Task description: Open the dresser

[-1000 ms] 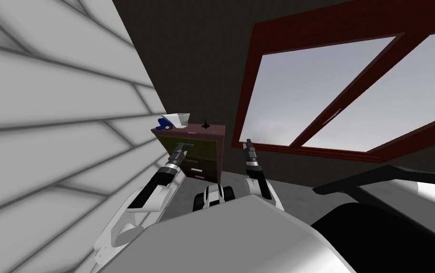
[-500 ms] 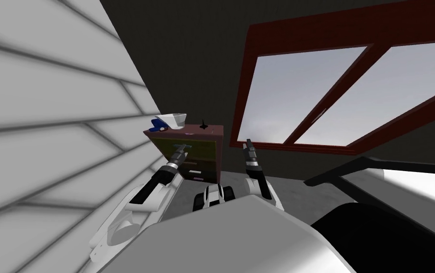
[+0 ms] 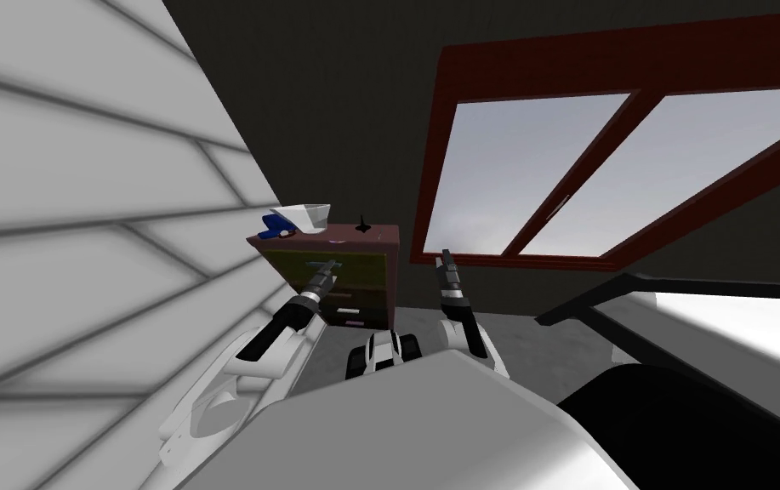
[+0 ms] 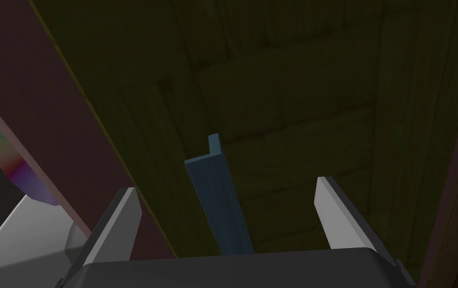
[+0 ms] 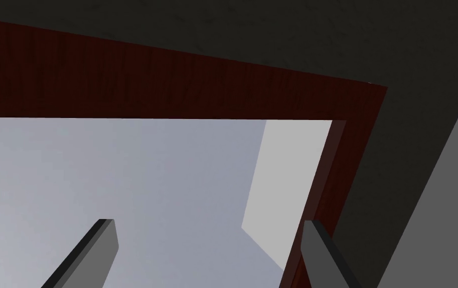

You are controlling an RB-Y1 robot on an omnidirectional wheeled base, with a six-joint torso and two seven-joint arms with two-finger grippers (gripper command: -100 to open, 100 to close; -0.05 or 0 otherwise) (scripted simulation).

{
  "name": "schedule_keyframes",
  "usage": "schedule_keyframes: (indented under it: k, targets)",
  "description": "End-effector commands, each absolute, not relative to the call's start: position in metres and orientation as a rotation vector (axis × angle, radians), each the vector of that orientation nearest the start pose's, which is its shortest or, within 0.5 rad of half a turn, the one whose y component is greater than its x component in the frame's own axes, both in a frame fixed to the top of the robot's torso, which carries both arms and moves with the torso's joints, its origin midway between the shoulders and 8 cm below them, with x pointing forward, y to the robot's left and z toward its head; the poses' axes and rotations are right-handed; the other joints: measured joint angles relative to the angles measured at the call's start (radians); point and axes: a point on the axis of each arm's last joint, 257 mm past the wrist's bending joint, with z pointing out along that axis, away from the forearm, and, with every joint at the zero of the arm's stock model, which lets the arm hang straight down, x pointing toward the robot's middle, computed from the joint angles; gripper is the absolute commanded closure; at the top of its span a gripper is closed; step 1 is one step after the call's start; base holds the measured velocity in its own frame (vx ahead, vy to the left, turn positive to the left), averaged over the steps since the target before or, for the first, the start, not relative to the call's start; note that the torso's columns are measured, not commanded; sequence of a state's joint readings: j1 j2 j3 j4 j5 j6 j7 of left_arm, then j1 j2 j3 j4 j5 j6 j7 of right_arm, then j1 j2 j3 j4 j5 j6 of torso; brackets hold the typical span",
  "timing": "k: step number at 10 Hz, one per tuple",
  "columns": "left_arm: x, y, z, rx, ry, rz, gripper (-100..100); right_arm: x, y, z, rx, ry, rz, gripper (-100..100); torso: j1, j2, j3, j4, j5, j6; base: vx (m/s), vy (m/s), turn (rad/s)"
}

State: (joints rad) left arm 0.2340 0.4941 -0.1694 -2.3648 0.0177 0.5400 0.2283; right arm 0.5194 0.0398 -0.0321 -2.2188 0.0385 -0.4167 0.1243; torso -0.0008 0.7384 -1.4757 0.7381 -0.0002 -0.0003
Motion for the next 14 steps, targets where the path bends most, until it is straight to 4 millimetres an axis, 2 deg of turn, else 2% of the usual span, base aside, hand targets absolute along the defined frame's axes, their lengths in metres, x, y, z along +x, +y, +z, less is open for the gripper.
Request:
schedule_keyframes:
  k: [1, 2, 6, 10, 11, 14]
  targets:
    - [0.447, 0.208, -0.104, -0.992, 1.483, -1.171, -100, 0.363, -0.299, -0.027, 0.737, 0.746, 1.086, 0, -0.002, -0.005, -0.003, -0.001, 0.000, 0.000, 0.063, -0.019, -0.004]
    - [0.447, 0.208, -0.104, -0.993, 1.483, -1.171, 100, 0.363, -0.299, -0.027, 0.737, 0.746, 1.086, 0, 0.000, -0.002, -0.002, -0.001, 0.000, 0.000, 0.009, -0.003, 0.001]
    - [0.437, 0.200, -0.097, -0.975, 1.491, -1.189, 100, 0.363, -0.299, -0.027, 0.737, 0.745, 1.086, 0, 0.004, 0.003, 0.002, 0.000, 0.002, -0.001, -0.168, 0.049, 0.050]
    - [0.431, 0.196, -0.101, -0.975, 1.509, -1.196, 100, 0.363, -0.299, -0.027, 0.737, 0.745, 1.086, 0, 0.002, 0.002, 0.001, -0.001, 0.001, 0.000, -0.143, 0.041, 0.035]
    - [0.429, 0.196, -0.088, -0.971, 1.507, -1.202, -100, 0.363, -0.299, -0.027, 0.737, 0.746, 1.086, 0, 0.003, 0.000, 0.000, -0.001, 0.001, 0.000, -0.049, 0.025, 0.019]
    - [0.424, 0.197, -0.071, -0.968, 1.511, -1.205, -100, 0.363, -0.299, -0.027, 0.737, 0.746, 1.086, 0, -0.002, -0.008, -0.005, -0.001, -0.001, 0.001, 0.042, -0.023, 0.023]
